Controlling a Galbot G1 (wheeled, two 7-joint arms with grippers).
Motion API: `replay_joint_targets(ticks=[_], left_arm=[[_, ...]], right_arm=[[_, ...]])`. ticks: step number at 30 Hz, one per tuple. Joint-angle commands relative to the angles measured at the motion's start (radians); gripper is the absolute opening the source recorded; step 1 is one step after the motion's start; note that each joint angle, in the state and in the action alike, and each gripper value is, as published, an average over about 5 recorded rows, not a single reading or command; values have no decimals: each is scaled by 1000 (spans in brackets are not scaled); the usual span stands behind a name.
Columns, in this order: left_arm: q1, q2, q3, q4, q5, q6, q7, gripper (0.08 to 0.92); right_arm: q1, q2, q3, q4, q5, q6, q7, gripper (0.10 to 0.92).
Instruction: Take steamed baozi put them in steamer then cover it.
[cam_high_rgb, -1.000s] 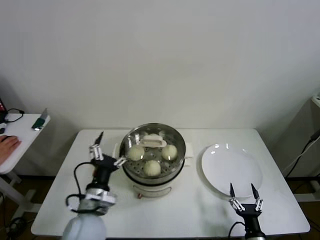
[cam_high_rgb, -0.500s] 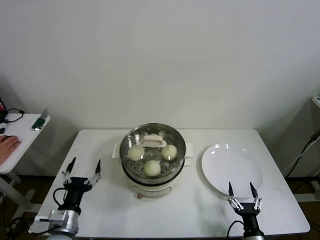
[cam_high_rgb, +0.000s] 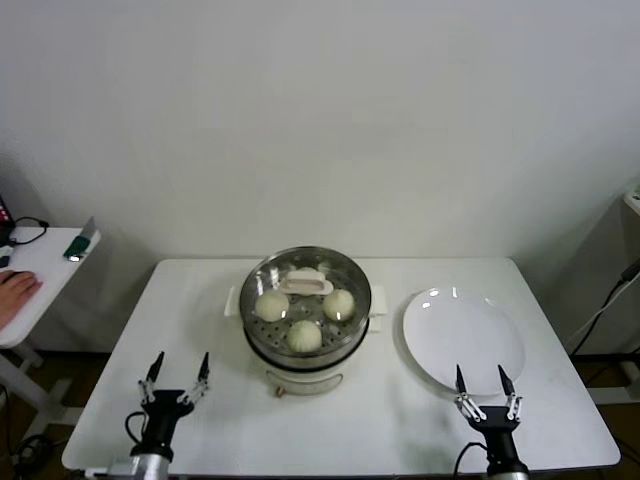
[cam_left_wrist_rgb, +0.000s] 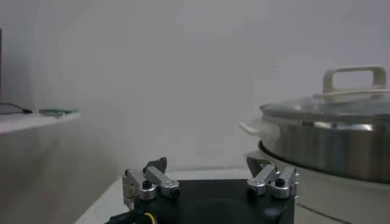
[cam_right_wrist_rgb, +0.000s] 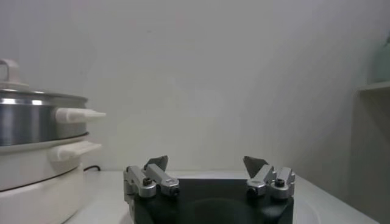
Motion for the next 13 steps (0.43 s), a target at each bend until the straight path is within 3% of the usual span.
replay_joint_targets(ticks=[1, 13], left_arm=[[11, -6, 24, 84, -35, -83, 14, 823], [9, -7, 24, 78, -39, -84, 12, 823]], right_arm=[[0, -1, 0, -5, 4, 1, -9, 823], [1, 2, -3, -6, 5, 1, -10, 823]])
